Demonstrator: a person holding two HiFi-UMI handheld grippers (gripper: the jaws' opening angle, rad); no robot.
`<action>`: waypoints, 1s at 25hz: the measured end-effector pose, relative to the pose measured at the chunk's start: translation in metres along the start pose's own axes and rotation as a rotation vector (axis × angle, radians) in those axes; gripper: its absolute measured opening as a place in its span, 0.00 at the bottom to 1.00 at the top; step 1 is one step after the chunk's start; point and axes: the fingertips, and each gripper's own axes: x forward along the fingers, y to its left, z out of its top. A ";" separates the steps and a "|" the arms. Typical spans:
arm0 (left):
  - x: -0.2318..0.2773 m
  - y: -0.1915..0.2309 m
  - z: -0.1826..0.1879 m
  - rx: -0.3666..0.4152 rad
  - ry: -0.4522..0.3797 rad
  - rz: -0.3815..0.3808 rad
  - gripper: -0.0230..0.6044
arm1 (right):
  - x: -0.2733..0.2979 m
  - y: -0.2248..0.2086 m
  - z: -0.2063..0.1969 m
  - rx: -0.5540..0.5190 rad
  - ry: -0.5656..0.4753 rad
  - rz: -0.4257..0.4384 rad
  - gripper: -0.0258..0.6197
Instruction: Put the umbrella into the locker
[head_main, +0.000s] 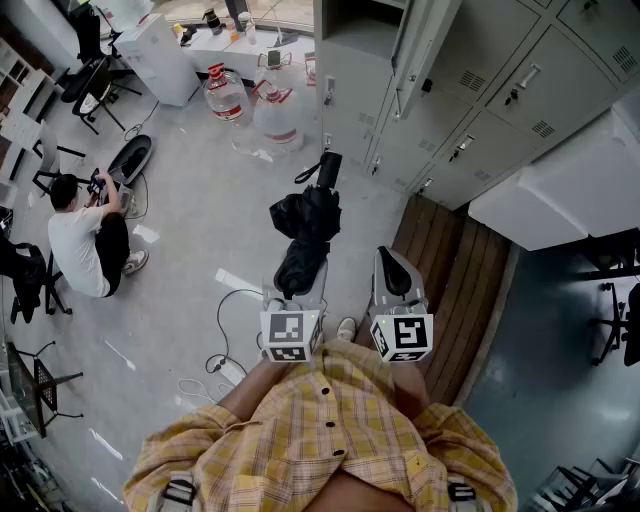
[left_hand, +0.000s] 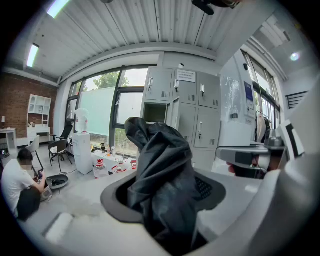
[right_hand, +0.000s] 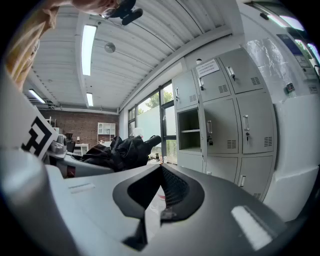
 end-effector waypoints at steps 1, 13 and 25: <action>0.001 0.002 0.000 0.000 0.001 0.000 0.43 | 0.002 0.002 0.001 -0.003 -0.001 0.002 0.04; 0.023 0.043 0.013 0.037 -0.024 -0.060 0.43 | 0.033 0.022 0.013 -0.006 -0.041 -0.061 0.04; 0.049 0.065 0.016 0.061 -0.010 -0.119 0.43 | 0.073 0.023 0.008 0.001 -0.034 -0.100 0.04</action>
